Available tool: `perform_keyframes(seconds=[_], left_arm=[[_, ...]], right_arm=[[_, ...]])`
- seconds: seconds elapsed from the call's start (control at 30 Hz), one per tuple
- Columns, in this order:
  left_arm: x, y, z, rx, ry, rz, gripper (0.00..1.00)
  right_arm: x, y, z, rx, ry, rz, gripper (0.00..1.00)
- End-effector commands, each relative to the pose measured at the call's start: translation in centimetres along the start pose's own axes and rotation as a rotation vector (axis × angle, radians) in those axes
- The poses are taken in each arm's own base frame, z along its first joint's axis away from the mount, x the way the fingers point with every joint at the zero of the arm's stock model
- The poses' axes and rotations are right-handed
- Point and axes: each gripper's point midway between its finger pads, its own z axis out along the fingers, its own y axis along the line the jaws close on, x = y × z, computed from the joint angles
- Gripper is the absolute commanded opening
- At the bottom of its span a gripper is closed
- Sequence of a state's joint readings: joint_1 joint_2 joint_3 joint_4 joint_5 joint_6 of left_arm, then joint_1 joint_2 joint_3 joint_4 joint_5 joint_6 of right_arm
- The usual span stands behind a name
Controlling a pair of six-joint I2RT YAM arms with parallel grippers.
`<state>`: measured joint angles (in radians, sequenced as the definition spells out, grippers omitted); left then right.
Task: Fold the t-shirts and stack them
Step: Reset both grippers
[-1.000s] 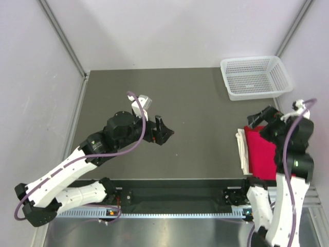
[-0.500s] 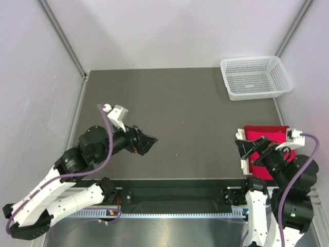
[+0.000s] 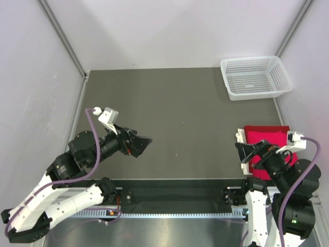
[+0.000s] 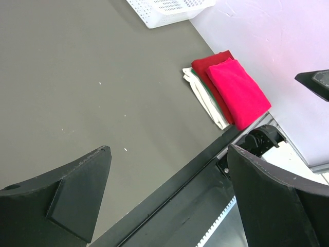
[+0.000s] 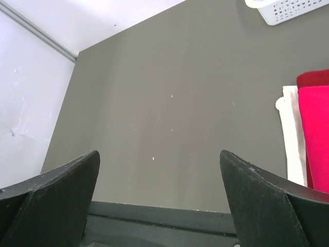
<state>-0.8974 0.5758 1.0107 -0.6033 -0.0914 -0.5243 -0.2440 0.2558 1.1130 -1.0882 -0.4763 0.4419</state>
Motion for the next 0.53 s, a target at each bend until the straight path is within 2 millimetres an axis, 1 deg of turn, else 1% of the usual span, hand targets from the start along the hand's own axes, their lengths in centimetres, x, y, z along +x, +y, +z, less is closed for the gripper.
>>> perform_keyframes(seconds=[0.0,0.2,0.5], left_arm=[[-0.82,-0.41,-0.38,0.013,-0.022,0.005,0.99],[-0.66,-0.36,-0.53,0.015,-0.021,-0.001,0.99],[-1.01,-0.56,-0.61,0.02,-0.03,-0.002,0.99]], right_arm=[[-0.26,0.72,-1.05,-0.018,-0.016,-0.038,1.0],[-0.36,0.86,-1.44,-0.014,-0.021,-0.043,1.0],[-0.42,0.75,-1.38,-0.006,-0.016,-0.045,1.0]])
